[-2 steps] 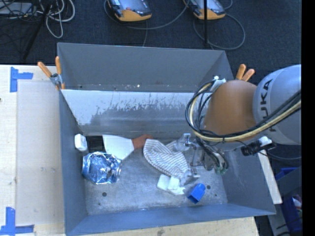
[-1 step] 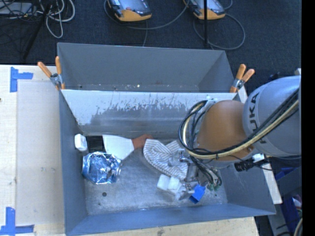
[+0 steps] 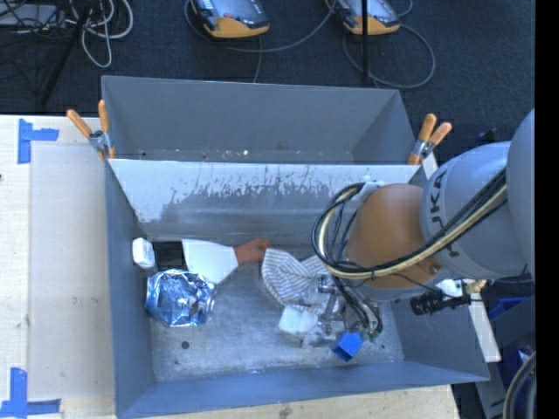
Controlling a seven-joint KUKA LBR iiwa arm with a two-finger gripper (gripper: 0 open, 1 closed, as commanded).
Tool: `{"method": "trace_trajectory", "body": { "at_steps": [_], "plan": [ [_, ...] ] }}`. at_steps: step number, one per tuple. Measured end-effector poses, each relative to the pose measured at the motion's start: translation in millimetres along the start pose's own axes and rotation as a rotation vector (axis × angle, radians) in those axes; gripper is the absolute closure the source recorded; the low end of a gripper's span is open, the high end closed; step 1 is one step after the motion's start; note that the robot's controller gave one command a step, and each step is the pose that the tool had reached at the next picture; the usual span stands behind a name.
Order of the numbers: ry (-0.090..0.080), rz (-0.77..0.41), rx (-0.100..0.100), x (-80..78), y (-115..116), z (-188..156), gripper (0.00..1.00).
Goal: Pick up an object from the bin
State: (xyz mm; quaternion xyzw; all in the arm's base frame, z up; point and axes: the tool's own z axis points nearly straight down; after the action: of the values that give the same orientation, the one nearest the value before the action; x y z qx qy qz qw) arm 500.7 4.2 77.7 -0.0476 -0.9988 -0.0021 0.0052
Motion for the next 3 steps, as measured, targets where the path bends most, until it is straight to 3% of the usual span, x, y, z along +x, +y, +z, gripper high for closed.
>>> {"method": "trace_trajectory", "body": {
  "at_steps": [2, 3],
  "plan": [
    [-0.001, -0.002, 0.000, -0.2, 0.1, -0.1, 1.00],
    [-0.030, 0.001, 0.001, -5.9, -1.0, 0.9, 0.00]
  ]
}}
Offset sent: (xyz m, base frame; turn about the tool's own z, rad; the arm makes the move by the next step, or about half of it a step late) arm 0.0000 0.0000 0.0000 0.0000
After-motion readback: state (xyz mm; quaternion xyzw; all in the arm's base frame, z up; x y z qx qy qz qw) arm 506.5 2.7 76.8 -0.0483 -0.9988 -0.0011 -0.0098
